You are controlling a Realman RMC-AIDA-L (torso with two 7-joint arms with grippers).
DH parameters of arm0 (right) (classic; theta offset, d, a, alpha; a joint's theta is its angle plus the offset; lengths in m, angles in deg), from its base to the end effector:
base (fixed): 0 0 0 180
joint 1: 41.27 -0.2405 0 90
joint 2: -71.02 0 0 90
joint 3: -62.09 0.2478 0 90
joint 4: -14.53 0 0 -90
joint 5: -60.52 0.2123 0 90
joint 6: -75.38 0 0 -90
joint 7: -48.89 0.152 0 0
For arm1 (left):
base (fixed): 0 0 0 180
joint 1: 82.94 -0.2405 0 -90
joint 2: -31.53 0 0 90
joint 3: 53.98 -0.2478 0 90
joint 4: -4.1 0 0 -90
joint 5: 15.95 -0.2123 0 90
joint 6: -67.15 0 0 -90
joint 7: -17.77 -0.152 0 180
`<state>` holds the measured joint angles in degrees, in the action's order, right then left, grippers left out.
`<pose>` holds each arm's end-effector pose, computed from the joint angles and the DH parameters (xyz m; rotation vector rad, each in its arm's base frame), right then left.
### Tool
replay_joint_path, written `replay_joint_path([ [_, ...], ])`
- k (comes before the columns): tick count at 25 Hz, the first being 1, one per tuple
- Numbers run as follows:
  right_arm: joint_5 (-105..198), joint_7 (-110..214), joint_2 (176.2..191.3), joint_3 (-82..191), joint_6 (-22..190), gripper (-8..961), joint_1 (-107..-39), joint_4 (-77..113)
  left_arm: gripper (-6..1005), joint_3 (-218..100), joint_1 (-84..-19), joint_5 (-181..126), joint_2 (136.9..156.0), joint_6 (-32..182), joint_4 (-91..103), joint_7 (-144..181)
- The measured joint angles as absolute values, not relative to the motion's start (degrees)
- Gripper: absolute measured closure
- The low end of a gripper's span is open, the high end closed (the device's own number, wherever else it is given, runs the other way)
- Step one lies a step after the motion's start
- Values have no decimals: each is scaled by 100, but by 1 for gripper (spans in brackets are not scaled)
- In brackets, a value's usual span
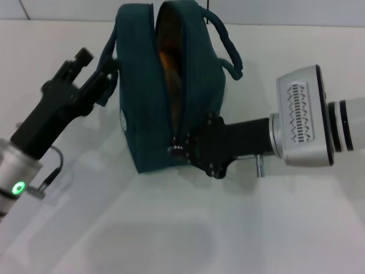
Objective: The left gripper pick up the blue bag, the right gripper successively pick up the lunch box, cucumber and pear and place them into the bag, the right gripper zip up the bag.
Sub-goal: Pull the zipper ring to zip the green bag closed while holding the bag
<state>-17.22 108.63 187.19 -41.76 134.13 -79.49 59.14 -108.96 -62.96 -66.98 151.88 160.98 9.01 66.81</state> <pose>0.1301 0.3407 -0.1105 -2.9191 -0.4540 0.4643 -0.2879 0.2746 -0.0101 -1.8430 -0.7343 -1.3723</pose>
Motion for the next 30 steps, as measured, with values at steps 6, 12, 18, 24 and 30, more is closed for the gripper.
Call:
replay_joint_path([
  [6,-1463,10524,18722,-3974,13318,923,-7992,5863,228,-10942,-6871,-6711,15172,16290,910,6331],
  [12,-1240,10496,18721,-3978,13324,922,-8140,5788,229,-11661,-7224,-6742,15173,16127,896,5979],
  [18,-1055,10489,18720,-3979,13319,922,-8168,5785,230,-12335,-6993,-6746,15178,15627,794,5828],
  [24,-917,10488,18720,-3987,13313,922,-8122,5832,231,-12349,-6667,-6737,15158,15313,558,5794],
  [30,-720,10499,18720,-3965,13323,922,-8116,5832,232,-12312,-6601,-6688,15176,15151,592,5725],
])
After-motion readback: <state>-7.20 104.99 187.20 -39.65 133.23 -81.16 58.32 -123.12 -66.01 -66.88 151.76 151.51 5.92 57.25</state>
